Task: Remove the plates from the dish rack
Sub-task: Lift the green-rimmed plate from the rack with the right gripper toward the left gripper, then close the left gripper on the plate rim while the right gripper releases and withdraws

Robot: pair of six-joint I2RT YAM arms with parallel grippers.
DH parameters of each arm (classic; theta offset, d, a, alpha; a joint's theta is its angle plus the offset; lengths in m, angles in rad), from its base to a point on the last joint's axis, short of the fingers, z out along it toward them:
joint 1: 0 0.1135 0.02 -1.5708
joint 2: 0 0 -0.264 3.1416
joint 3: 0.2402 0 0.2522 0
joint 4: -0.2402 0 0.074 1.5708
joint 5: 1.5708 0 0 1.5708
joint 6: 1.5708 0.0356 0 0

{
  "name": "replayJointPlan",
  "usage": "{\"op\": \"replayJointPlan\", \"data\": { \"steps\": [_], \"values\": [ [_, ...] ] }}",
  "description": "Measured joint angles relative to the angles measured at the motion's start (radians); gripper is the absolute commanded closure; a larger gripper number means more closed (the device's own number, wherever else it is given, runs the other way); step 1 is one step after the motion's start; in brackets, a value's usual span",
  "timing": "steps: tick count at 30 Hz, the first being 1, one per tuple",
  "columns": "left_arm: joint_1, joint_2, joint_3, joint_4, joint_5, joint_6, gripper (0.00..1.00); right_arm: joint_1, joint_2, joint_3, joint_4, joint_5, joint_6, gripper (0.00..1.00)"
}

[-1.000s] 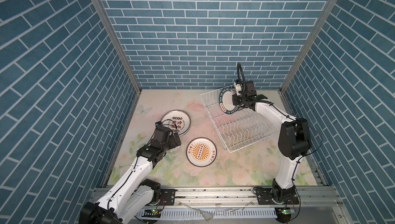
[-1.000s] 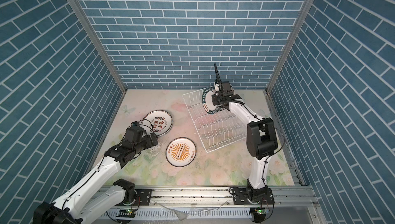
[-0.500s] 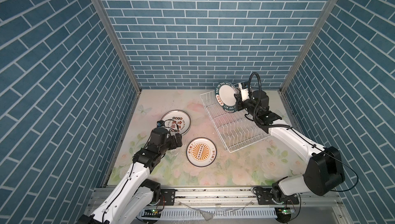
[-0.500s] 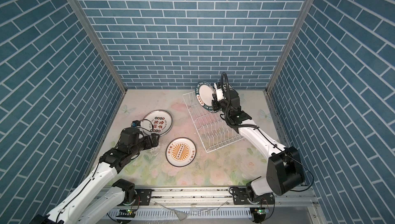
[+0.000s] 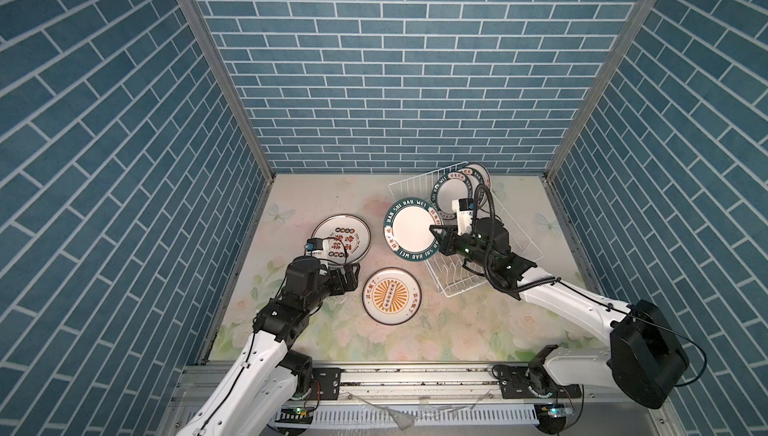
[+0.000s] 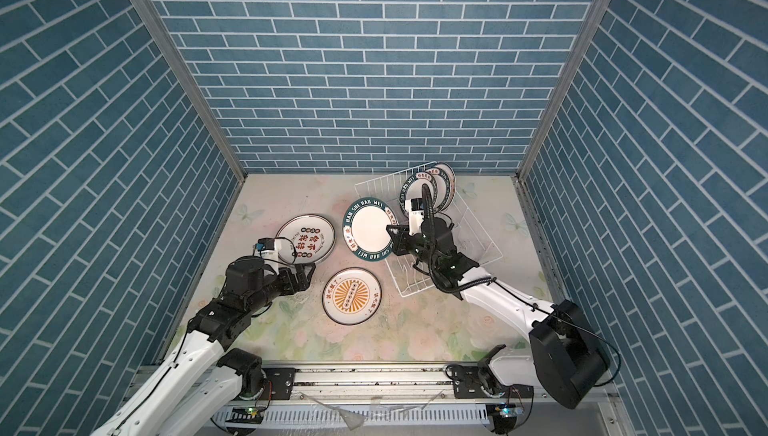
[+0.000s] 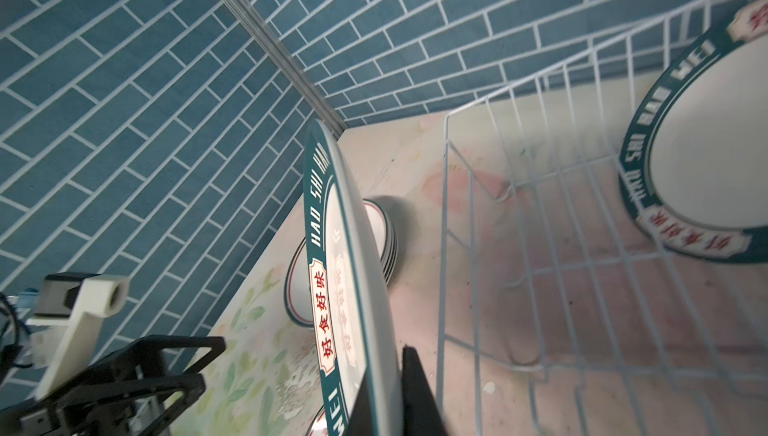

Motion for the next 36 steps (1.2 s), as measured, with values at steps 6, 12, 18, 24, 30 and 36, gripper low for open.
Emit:
{"op": "replayJointPlan", "data": {
  "steps": [6,12,18,24,30,36],
  "values": [
    [0.0,0.097,-0.01,0.127,0.156,-0.025,0.01,0.04,0.009,-0.008,0.011,-0.051,0.187,1.0],
    [0.0,0.138,-0.017,0.232,0.245,-0.058,0.01,0.092,0.068,-0.008,0.016,-0.064,0.267,1.0],
    [0.0,0.138,-0.024,0.261,0.258,-0.072,0.02,0.135,0.125,-0.019,0.089,-0.109,0.33,1.0],
    [0.0,0.175,-0.026,0.292,0.27,-0.094,0.16,0.157,0.142,-0.023,0.153,-0.147,0.375,1.0],
    [0.001,0.197,-0.033,0.336,0.315,-0.111,0.41,0.159,0.155,-0.023,0.182,-0.169,0.394,1.0],
    [0.011,0.204,-0.046,0.372,0.345,-0.133,0.61,0.158,0.168,-0.023,0.176,-0.175,0.402,0.87]
  ]
}}
